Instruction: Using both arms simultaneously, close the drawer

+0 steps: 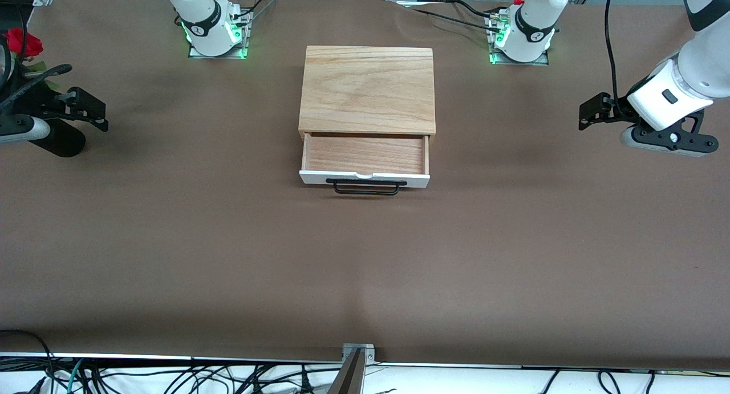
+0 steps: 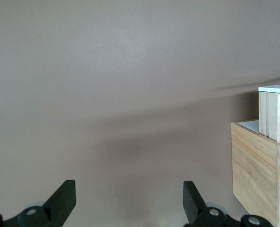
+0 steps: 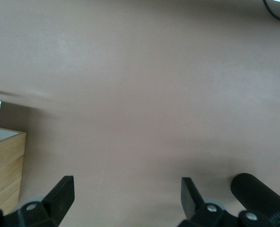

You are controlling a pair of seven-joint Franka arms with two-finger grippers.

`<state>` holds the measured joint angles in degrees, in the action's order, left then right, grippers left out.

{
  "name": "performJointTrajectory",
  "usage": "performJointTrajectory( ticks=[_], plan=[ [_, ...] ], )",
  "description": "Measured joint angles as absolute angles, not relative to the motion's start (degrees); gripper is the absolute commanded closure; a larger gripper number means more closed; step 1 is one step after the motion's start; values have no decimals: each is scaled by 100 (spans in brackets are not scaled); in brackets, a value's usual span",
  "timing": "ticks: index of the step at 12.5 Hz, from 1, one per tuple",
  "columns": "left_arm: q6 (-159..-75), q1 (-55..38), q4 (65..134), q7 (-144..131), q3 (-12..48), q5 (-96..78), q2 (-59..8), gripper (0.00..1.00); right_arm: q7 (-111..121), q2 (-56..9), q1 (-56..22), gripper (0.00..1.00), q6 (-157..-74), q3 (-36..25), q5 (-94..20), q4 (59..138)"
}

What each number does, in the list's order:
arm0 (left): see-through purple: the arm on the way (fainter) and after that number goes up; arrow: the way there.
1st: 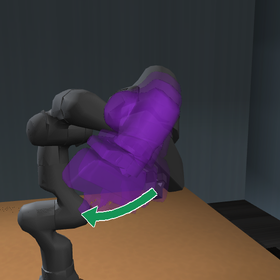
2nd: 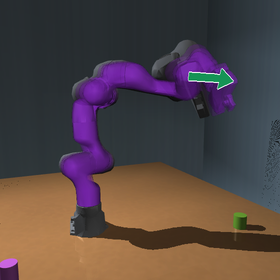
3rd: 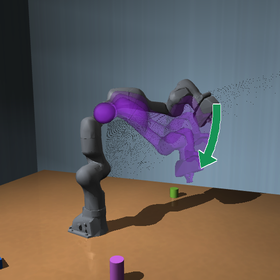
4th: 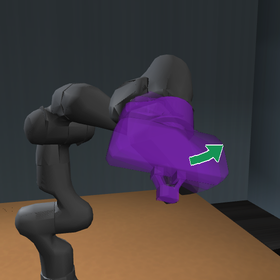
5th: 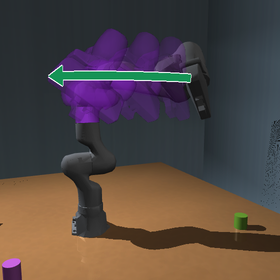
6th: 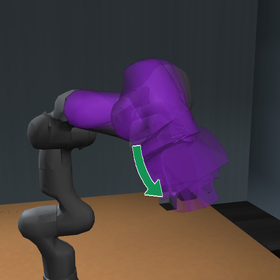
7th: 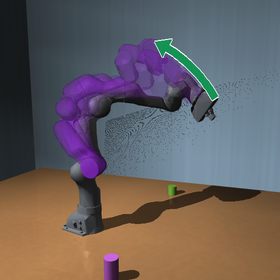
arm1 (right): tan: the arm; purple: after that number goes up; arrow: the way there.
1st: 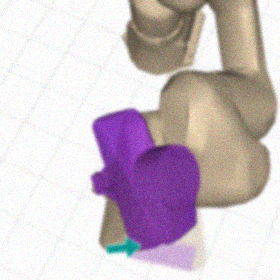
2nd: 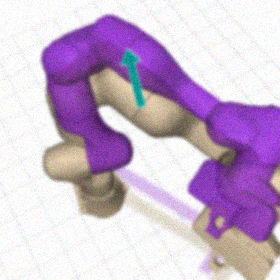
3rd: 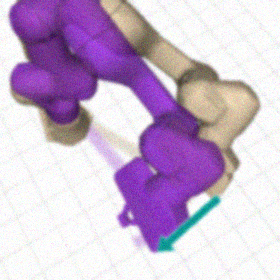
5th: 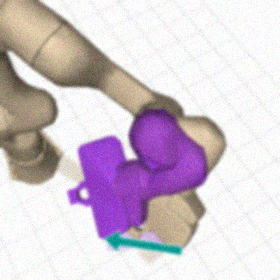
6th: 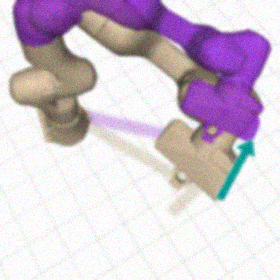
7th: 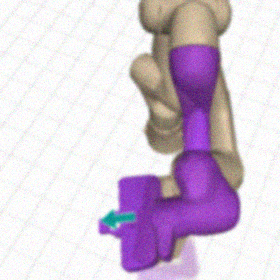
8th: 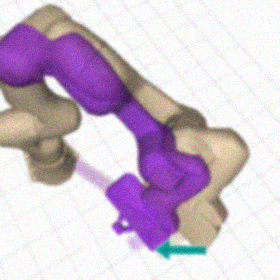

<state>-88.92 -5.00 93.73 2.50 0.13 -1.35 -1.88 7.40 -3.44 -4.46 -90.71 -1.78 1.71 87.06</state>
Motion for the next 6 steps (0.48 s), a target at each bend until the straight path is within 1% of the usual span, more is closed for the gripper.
performJointTrajectory(
  ticks=[6],
  plan=[
    [-8892, -499, 9373, 250, 16, -135, -188, 0, 320, -344, -447, 0, -9073, -178, 168, 8707]
  ],
)
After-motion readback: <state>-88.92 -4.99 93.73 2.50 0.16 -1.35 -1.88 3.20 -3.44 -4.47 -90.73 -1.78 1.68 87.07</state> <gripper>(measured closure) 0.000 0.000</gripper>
